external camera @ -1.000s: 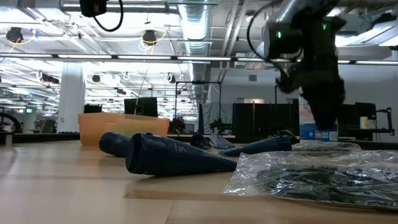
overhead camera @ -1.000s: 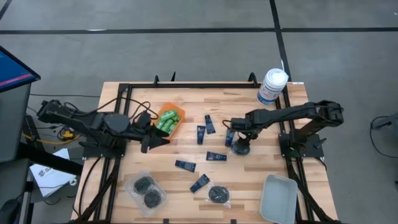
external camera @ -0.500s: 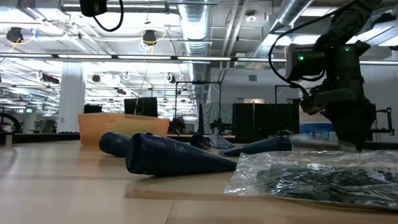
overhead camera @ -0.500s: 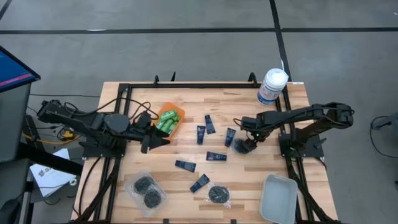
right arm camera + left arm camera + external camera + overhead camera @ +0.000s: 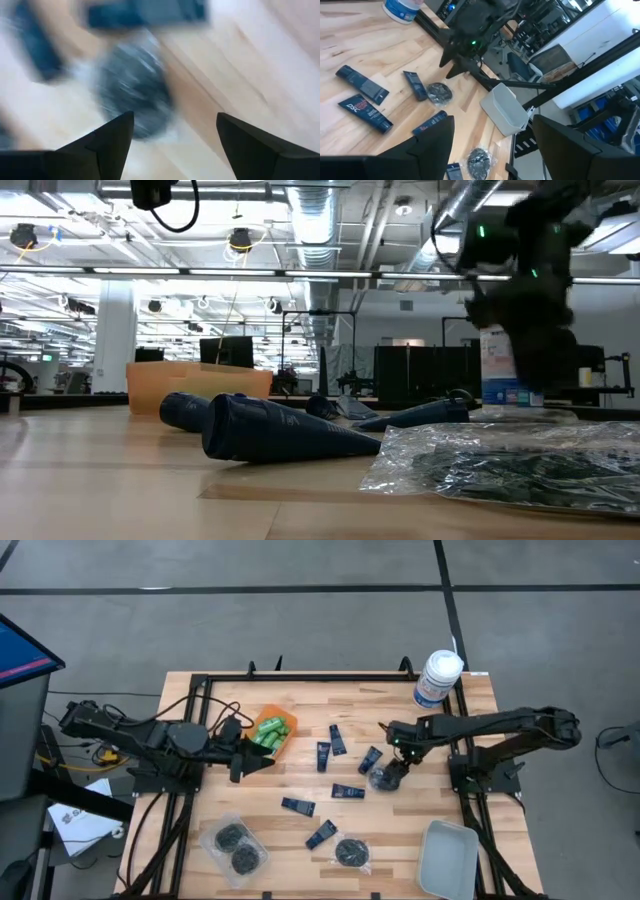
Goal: Pick & Place Travel size toiletries
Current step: Put the black hairbrush into the transparent bin
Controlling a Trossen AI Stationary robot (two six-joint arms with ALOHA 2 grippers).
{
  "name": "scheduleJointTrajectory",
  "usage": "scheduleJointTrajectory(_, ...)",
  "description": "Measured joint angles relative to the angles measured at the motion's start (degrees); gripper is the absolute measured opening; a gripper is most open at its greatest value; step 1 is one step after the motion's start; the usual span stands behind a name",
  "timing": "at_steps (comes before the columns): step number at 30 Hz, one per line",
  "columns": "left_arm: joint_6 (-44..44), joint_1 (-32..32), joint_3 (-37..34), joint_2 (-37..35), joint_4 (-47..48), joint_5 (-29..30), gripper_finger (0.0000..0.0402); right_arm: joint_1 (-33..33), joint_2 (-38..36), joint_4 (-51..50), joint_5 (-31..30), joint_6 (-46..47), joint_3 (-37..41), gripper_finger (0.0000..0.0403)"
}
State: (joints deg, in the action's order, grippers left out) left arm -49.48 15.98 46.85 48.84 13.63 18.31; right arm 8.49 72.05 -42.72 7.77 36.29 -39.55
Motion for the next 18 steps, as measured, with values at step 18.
scheduleJointTrajectory(18, 3.51, 0.00, 0.00, -0.01, 0.28, 0.83, 0.0266, -25.00, 14.05, 1.18, -13.90, -16.74, -8.26, 0.0276)
